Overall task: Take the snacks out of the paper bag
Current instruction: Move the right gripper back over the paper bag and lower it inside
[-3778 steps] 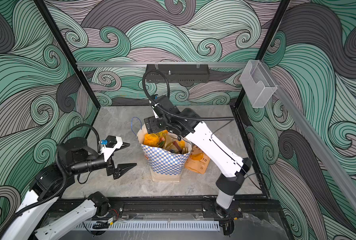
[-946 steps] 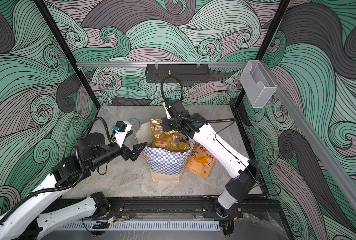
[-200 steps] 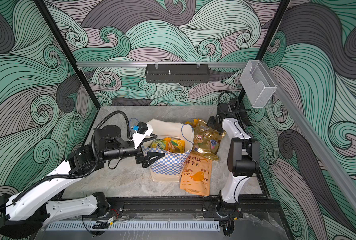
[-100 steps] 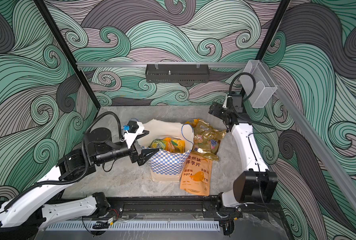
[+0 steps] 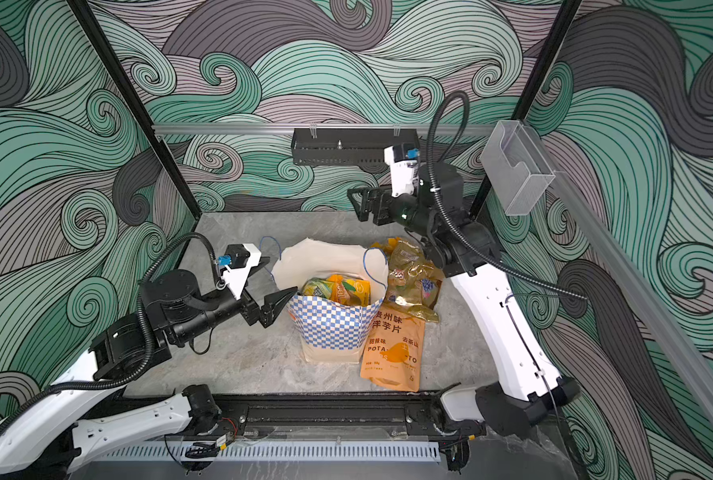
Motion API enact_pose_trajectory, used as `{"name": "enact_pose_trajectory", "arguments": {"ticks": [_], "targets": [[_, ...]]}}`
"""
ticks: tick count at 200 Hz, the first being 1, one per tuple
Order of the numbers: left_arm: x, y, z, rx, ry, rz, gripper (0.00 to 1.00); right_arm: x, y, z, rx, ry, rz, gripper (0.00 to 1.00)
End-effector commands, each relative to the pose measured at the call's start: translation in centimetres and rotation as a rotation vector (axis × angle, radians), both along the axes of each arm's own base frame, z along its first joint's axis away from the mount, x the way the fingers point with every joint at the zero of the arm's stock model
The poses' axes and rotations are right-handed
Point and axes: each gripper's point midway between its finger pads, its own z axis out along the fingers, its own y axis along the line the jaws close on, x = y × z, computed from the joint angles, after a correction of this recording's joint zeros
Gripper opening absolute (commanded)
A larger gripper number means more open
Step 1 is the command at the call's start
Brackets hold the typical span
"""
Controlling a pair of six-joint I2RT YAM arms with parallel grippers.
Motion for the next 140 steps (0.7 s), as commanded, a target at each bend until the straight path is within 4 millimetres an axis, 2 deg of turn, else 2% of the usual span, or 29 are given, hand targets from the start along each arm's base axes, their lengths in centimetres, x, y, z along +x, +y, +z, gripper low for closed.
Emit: {"name": "enact_pose_trajectory", "arguments": {"ticks": [1,20,33,63,82,140], "targets": [[-0.1,1.6,-0.9,0.021,0.013,0.056,0.98,-1.4,3.7,-2.7,-0.092,0.058,0.133,0.94],[-0.5,2.6,-1.4,0.019,0.027,0.074,0.98,-3.1,6.7,-4.5,-0.177,0.103,0.227,0.94],[-0.8,3.2,-1.7,0.022,0.029,0.082,0.98,-4.1,8.5,-6.7,-0.268,0.142,0.275,0.94],[-1.0,4.3,-2.4,0.053,0.026,0.110,0.99,-5.6,10.6,-12.2,-0.472,0.214,0.320,0.94],[-1.0,4.4,-2.5,0.081,0.023,0.110,0.99,-5.7,10.8,-15.2,-0.513,0.286,0.318,0.94],[-1.0,3.1,-3.1,0.097,0.078,0.071,0.99,-3.7,9.2,-24.0,-0.699,0.445,0.183,0.90]]}}
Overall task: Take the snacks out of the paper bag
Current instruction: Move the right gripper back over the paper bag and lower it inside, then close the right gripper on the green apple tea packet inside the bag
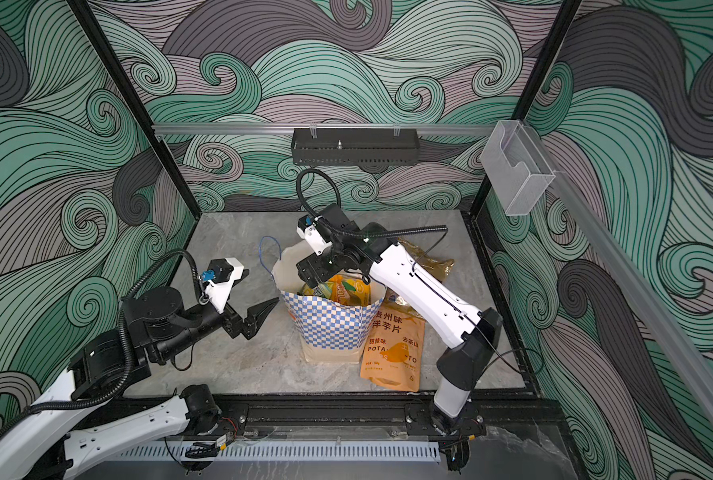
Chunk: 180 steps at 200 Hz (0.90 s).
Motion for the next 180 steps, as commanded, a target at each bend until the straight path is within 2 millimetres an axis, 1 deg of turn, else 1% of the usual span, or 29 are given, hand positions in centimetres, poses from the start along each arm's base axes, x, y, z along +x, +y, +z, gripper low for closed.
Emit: {"name": "enact_pose_trajectory", "arguments": {"ticks": [1,27,46,65,82,109,132,157,180], "targets": [[-0.1,-0.4,0.1,0.008,0.033,-0.011,0.99,1.0,-1.2,-3.4,-0.113,0.025,-0.072,0.90],[0.2,-1.0,-0.2,0.014,0.053,-0.014,0.99,1.1,-0.9,-6.3,-0.156,0.089,-0.085,0.86],[0.2,-1.4,-0.3,0.018,0.058,-0.024,0.98,0.9,-0.5,-8.2,-0.174,0.129,-0.077,0.86],[0.2,-1.4,-0.4,0.027,0.055,-0.030,0.99,1.0,-0.6,-10.3,-0.217,0.155,-0.077,0.85],[0.2,-1.2,-0.4,0.029,0.049,-0.025,0.99,1.0,-0.8,-12.1,-0.256,0.174,-0.075,0.86],[0.3,-1.1,-0.3,0.033,0.040,-0.021,0.99,1.1,-1.1,-14.9,-0.311,0.199,-0.087,0.92],[0.3,-1.2,-0.4,0.035,0.041,-0.023,0.98,1.2,-1.4,-17.0,-0.338,0.214,-0.101,0.94],[0.2,-1.1,-0.4,0.036,0.039,-0.024,0.99,1.2,-1.5,-19.0,-0.359,0.232,-0.109,0.93],[0.2,-1.1,-0.4,0.037,0.040,-0.023,0.99,0.7,-1.7,-20.8,-0.378,0.266,-0.108,0.91]]}}
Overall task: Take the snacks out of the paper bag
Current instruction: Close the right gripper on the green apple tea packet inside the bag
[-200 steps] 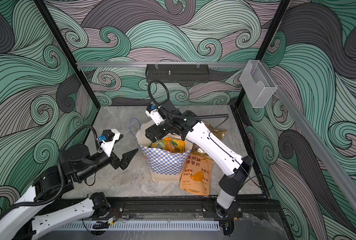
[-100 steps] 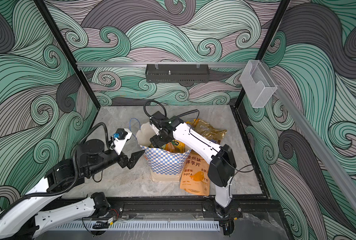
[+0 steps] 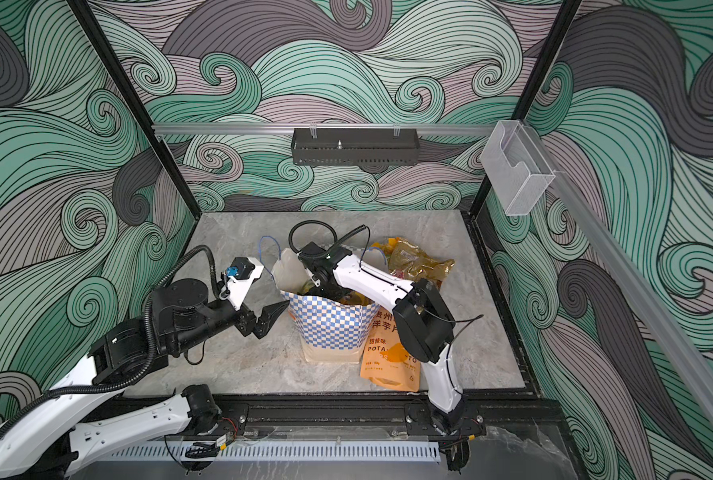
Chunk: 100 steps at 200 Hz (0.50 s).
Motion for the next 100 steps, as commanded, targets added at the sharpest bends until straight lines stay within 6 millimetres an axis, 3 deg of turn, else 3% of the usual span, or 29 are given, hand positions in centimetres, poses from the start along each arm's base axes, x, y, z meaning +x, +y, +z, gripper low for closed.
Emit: {"name": "enact_pose_trajectory", "arguments": {"ticks": [1,56,100], "targets": [[-0.4,0.3,1.5,-0.021,-0.024,-0.007,0.99,-0.3,-0.4,-2.3,-0.030,0.028,-0.021,0.91],[-0.3,-0.2,1.6,-0.028,-0.025,-0.016,0.98,-2.0,-1.3,-6.0,-0.062,0.096,-0.036,0.86],[-0.2,-0.3,1.6,-0.031,-0.022,-0.017,0.99,-3.0,-1.5,-7.1,-0.061,0.136,-0.039,0.65]]}}
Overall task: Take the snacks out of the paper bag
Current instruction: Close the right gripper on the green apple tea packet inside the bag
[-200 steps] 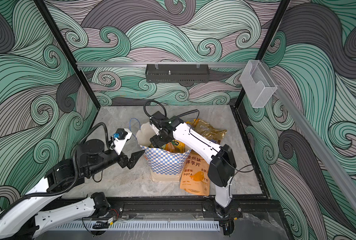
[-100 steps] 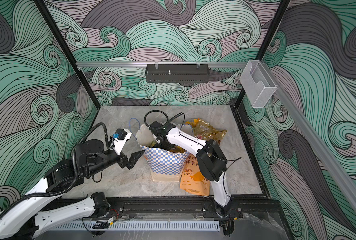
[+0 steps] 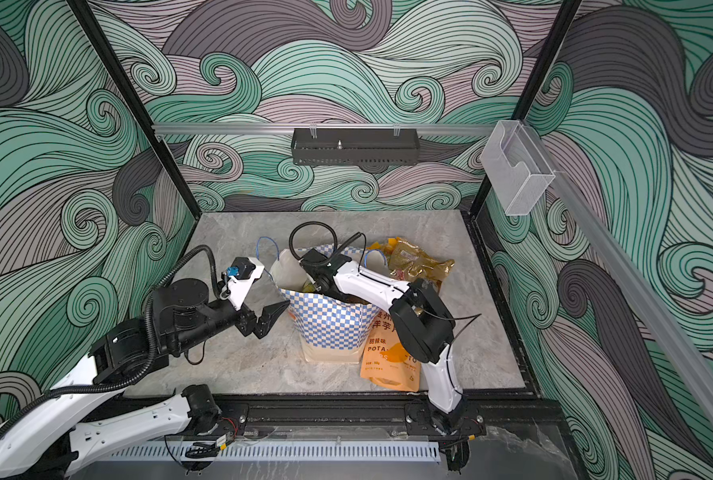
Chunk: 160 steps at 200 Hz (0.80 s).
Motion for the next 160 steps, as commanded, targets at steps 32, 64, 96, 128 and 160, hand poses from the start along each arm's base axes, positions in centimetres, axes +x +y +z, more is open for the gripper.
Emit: {"name": "enact_pose_trajectory", "arguments": {"ticks": [32,64,96,128,160], "targets": [[-0.3,-0.2,1.5,-0.034,-0.020,-0.014,0.99,-2.2,-1.2,-3.5,-0.053,0.115,-0.023,0.47],[-0.3,-0.1,1.5,-0.036,-0.019,-0.013,0.98,-1.7,-0.4,-1.4,-0.007,0.080,-0.023,0.25],[-0.3,-0.1,1.5,-0.036,-0.022,-0.013,0.99,-1.2,0.1,0.8,0.038,0.042,-0.022,0.13],[-0.3,-0.2,1.4,-0.036,-0.019,-0.014,0.99,-0.8,0.4,3.2,0.081,-0.002,-0.030,0.07],[-0.3,-0.3,1.5,-0.040,-0.022,-0.016,0.99,-0.4,0.6,5.7,0.125,-0.051,-0.037,0.01]]}}
